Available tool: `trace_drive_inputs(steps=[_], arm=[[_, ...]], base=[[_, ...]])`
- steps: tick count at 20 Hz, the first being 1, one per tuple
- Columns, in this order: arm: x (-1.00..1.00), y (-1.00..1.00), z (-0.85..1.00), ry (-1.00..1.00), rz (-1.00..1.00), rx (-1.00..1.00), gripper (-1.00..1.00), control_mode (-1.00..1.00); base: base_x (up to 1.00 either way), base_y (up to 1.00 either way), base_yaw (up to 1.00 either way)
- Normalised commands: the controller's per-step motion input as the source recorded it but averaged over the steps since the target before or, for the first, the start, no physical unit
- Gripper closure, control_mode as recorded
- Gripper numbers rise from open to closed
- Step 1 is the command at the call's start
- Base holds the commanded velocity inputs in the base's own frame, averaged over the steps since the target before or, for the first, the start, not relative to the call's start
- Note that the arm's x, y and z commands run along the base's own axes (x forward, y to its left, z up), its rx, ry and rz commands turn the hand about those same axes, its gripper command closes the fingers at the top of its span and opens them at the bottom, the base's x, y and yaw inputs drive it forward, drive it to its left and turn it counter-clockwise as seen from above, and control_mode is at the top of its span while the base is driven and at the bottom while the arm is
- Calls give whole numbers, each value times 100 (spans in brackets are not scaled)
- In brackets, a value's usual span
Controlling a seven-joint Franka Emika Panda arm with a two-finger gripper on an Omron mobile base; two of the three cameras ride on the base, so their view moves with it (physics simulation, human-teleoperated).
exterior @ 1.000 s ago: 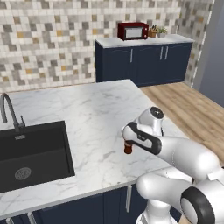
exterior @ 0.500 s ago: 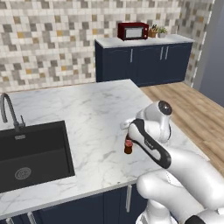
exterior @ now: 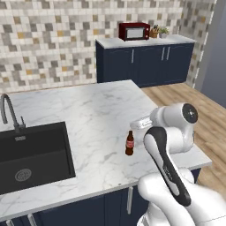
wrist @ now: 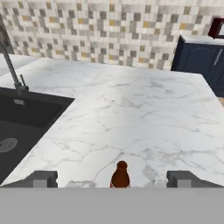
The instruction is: Move the drinks to the dining counter.
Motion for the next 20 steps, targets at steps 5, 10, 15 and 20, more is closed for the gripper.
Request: trace_drive_inputs(steps=[5, 10, 15, 20], arm=[[-40, 0, 0, -26, 0, 0, -100, -100], [0, 0, 0, 0, 0, 0, -100, 100], [0, 0, 0, 0, 0, 0, -100, 100], [0, 0, 0, 0, 0, 0, -100, 100]], base=[[0, 0, 0], [0, 0, 0], [-47, 0, 4], [-73, 0, 12]])
